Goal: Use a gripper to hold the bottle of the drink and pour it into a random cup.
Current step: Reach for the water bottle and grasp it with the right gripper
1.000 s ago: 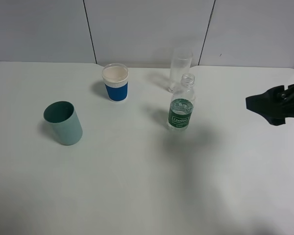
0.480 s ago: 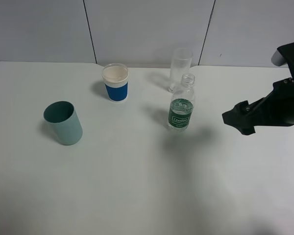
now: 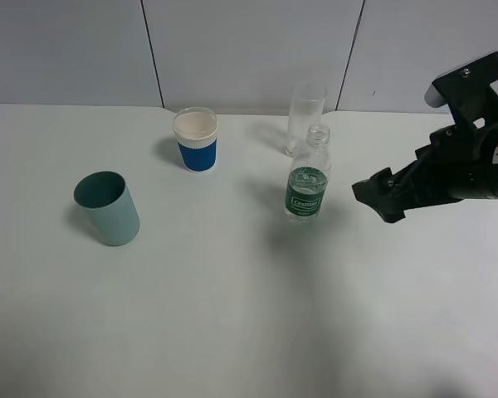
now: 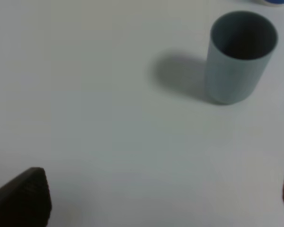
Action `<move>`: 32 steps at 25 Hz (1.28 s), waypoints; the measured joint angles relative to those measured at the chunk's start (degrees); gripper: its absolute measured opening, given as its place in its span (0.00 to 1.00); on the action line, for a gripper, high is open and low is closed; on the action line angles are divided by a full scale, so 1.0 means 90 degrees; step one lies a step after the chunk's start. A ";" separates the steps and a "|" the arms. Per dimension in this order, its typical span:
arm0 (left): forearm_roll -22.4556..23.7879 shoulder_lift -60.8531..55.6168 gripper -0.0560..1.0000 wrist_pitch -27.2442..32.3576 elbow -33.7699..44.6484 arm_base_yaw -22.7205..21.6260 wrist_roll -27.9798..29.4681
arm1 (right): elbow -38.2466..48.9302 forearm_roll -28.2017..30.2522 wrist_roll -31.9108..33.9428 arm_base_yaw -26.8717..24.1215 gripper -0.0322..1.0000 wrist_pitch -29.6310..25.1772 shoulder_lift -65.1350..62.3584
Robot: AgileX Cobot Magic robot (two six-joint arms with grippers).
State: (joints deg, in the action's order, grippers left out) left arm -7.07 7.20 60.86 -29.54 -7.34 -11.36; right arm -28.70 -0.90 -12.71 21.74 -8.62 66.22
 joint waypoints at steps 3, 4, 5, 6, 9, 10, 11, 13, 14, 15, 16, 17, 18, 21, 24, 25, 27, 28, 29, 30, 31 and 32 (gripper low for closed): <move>0.0000 0.0000 0.99 0.0000 0.0000 0.0000 0.0000 | 0.0000 0.0205 0.0000 0.0190 0.99 0.0144 0.0000; 0.0000 0.0000 0.99 0.0000 0.0000 0.0000 0.0000 | 0.0000 0.0275 -0.0006 0.0241 0.99 0.0151 0.0000; 0.0000 0.0000 0.99 0.0000 0.0000 0.0000 0.0000 | 0.0000 0.0341 -0.0006 0.0279 0.99 0.0157 0.0000; 0.0000 0.0000 0.99 0.0000 0.0000 0.0000 0.0000 | 0.0000 0.0391 -0.0006 0.0298 0.99 0.0157 0.0000; 0.0000 0.0000 0.99 0.0000 0.0000 0.0000 0.0000 | 0.0122 0.0436 -0.0006 0.0305 0.99 0.0450 0.0016; 0.0000 0.0000 0.99 0.0000 0.0000 0.0000 0.0000 | 0.0202 0.0436 -0.0006 0.0305 0.99 0.0604 0.0058; 0.0000 0.0000 0.99 0.0000 0.0000 0.0000 0.0000 | 0.0307 0.0436 -0.0006 0.0305 0.99 0.0805 0.0122; 0.0000 0.0000 0.99 0.0000 0.0000 0.0000 0.0000 | 0.0468 0.0436 -0.0006 0.0305 0.99 0.1147 0.0358; 0.0000 0.0000 0.99 0.0000 0.0000 0.0000 0.0000 | 0.0544 0.0442 -0.0006 0.0305 0.99 0.1345 0.0524; 0.0000 0.0000 0.99 0.0000 0.0000 0.0000 0.0000 | 0.0582 0.0442 -0.0006 0.0305 0.99 0.1490 0.0671; 0.0000 0.0000 0.99 0.0000 0.0000 0.0000 0.0000 | 0.0616 0.0442 -0.0006 0.0305 0.99 0.1653 0.0876; 0.0000 0.0000 0.99 0.0000 0.0000 0.0000 0.0000 | 0.0639 0.0449 -0.0006 0.0305 0.99 0.1798 0.1041; 0.0000 0.0000 0.99 0.0000 0.0000 0.0000 0.0000 | 0.0651 0.0484 0.0000 0.0305 0.99 0.2037 0.1292; 0.0000 0.0000 0.99 0.0000 0.0000 0.0000 0.0000 | 0.0664 0.0703 0.0036 0.0305 0.99 0.2433 0.1703; 0.0000 0.0000 0.99 0.0000 0.0000 0.0000 0.0000 | 0.0671 0.0868 0.0042 0.0305 0.99 0.2758 0.2064; 0.0000 0.0000 0.99 0.0000 0.0000 0.0000 0.0000 | 0.0671 0.0891 0.0042 0.0305 0.99 0.2870 0.2178; 0.0000 0.0000 0.99 0.0000 0.0000 0.0000 0.0000 | 0.0671 0.0929 0.0042 0.0305 0.99 0.3109 0.2356; 0.0000 0.0000 0.99 0.0000 0.0000 0.0000 0.0000 | 0.0671 0.0943 0.0042 0.0305 0.99 0.3253 0.2439; 0.0000 0.0000 0.99 0.0000 0.0000 0.0000 0.0000 | 0.0671 0.0947 0.0042 0.0305 0.99 0.3348 0.2494; 0.0000 0.0000 0.99 0.0000 0.0000 0.0000 0.0000 | 0.0671 0.0955 0.0042 0.0305 0.99 0.3450 0.2555; 0.0000 0.0000 0.99 0.0000 0.0000 0.0000 0.0000 | 0.0671 0.0960 0.0042 0.0305 0.99 0.3527 0.2586; 0.0000 0.0000 0.99 0.0000 0.0000 0.0000 0.0000 | 0.0671 0.0977 0.0042 0.0305 0.99 0.3601 0.2610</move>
State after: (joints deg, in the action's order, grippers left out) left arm -7.07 7.20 60.86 -29.54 -7.34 -11.36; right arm -22.67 7.89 -12.34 24.48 23.78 89.71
